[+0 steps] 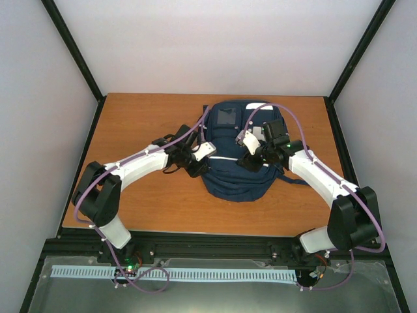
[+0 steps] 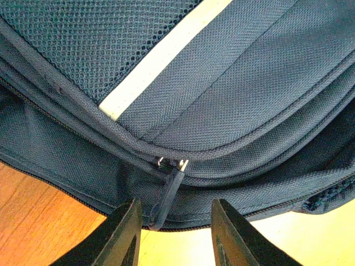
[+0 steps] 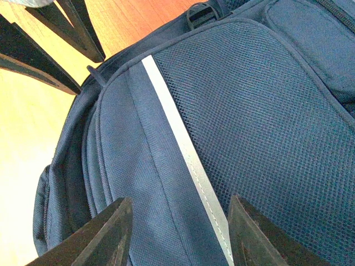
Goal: Pack the student bag
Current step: Zip the student bag at the center of the board.
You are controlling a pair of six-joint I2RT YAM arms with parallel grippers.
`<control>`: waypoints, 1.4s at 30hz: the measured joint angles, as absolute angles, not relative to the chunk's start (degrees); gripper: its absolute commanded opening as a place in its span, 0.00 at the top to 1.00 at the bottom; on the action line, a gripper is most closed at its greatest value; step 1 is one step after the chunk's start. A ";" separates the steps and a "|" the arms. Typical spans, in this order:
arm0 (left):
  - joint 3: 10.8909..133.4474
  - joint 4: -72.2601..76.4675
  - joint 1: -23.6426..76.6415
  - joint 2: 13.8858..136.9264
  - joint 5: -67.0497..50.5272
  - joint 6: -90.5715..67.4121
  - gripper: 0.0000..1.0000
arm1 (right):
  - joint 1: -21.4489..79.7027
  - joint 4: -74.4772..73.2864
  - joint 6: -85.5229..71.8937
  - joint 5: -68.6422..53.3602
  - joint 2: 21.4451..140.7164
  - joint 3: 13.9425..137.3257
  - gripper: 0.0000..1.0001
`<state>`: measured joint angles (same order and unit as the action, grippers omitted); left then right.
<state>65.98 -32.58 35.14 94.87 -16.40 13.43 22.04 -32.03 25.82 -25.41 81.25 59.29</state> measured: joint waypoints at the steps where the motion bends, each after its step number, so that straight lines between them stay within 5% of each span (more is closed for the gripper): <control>1: 65.98 -32.58 35.14 94.96 -16.40 13.50 0.67 | 22.04 -32.03 25.82 -25.52 81.25 59.29 0.52; 17: 65.76 -31.14 35.77 96.31 -15.35 13.78 0.72 | 22.04 -32.08 25.82 -25.93 81.76 59.29 0.52; 27: 65.28 -30.92 37.19 97.21 -13.32 13.61 0.99 | 22.04 -32.08 25.82 -25.78 81.80 59.29 0.52; 42: 59.66 -24.10 42.50 92.07 -22.28 0.03 0.99 | 21.89 -32.23 25.78 -24.36 87.72 59.31 0.58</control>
